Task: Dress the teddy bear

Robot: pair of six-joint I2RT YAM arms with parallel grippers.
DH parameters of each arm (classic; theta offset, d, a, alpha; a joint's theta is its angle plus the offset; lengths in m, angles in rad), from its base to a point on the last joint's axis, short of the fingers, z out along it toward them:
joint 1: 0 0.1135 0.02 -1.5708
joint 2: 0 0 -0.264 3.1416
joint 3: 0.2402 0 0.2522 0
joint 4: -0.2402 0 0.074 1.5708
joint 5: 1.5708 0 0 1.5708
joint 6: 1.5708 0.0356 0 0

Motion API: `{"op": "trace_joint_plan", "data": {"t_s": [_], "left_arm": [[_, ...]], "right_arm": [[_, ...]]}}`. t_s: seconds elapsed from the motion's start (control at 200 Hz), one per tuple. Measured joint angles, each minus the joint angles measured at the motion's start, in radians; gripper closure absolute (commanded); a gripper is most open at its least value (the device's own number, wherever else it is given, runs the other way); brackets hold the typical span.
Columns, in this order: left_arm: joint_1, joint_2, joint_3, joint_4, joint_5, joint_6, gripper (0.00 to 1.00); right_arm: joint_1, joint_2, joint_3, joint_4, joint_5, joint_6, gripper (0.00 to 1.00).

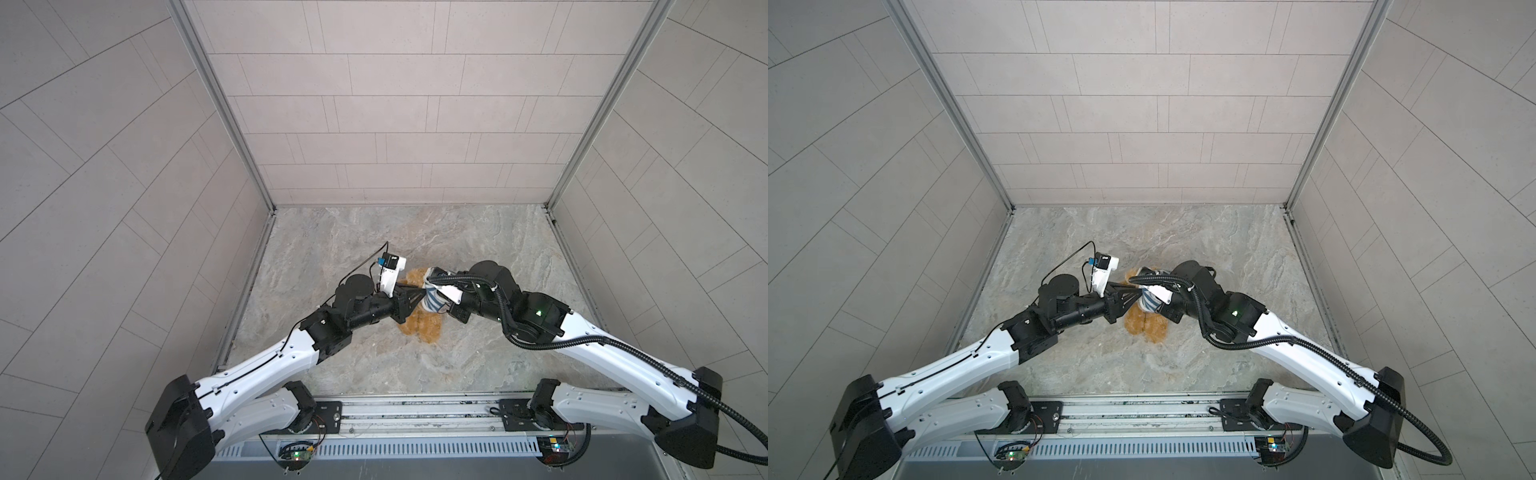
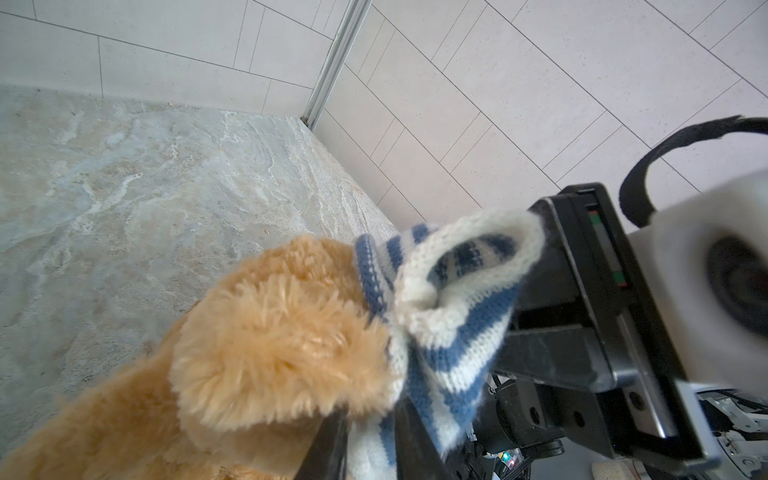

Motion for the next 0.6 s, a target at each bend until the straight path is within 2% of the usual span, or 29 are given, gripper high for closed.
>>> {"op": "trace_joint_plan", "data": {"t_s": [0.17, 0.335, 0.601], "left_arm": [[-0.005, 0.000, 0.005, -0.011, -0.010, 0.014, 0.83], [-0.005, 0.001, 0.019, -0.039, -0.015, 0.022, 0.97], [0.000, -0.011, 0.032, -0.075, -0.017, 0.027, 1.00]], "right_arm": [[0.011, 0.013, 0.002, 0.000, 0.010, 0.000, 1.00], [0.019, 0.016, 0.008, -0.001, 0.017, 0.000, 1.00], [0.021, 0.015, 0.010, -0.002, 0.040, 0.000, 1.00]]}}
